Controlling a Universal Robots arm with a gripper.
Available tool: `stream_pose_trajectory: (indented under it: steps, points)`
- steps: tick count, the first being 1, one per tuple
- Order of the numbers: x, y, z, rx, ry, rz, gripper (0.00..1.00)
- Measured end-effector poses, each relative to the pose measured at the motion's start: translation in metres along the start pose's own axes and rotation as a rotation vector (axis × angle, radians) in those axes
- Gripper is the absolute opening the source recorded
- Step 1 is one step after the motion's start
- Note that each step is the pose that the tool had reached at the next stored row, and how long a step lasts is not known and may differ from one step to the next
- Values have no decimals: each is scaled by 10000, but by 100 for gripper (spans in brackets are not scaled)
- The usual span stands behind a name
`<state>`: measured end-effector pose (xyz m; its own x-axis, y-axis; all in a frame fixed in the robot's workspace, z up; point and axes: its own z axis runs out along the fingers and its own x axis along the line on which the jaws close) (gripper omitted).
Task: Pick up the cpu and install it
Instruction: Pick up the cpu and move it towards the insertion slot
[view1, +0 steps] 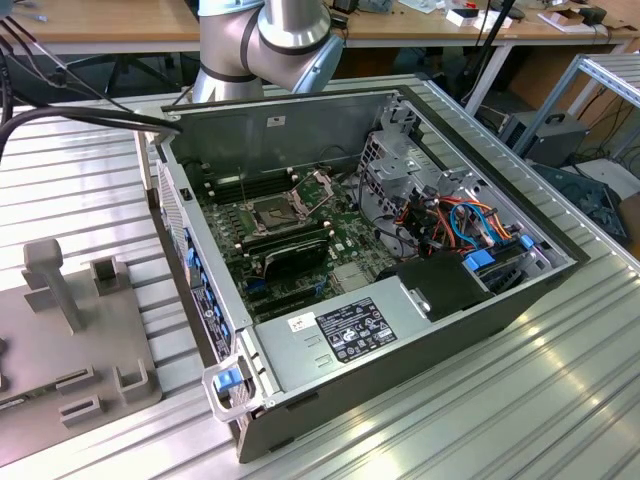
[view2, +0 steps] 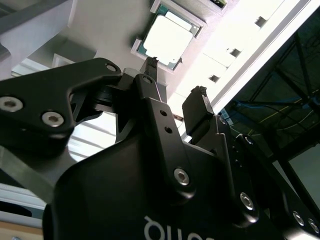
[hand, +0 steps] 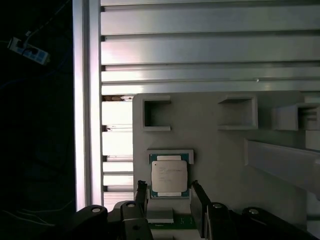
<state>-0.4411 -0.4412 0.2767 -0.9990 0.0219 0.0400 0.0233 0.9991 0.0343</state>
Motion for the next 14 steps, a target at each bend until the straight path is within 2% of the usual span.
stream_pose_trajectory:
  steps: [2,4,14]
  points:
    - [0,0,3,-1,1,-1,48]
    - [0,-1,35,-3,-1,-1,48]
    - [-2,-3,70,-4,-2,-1,48]
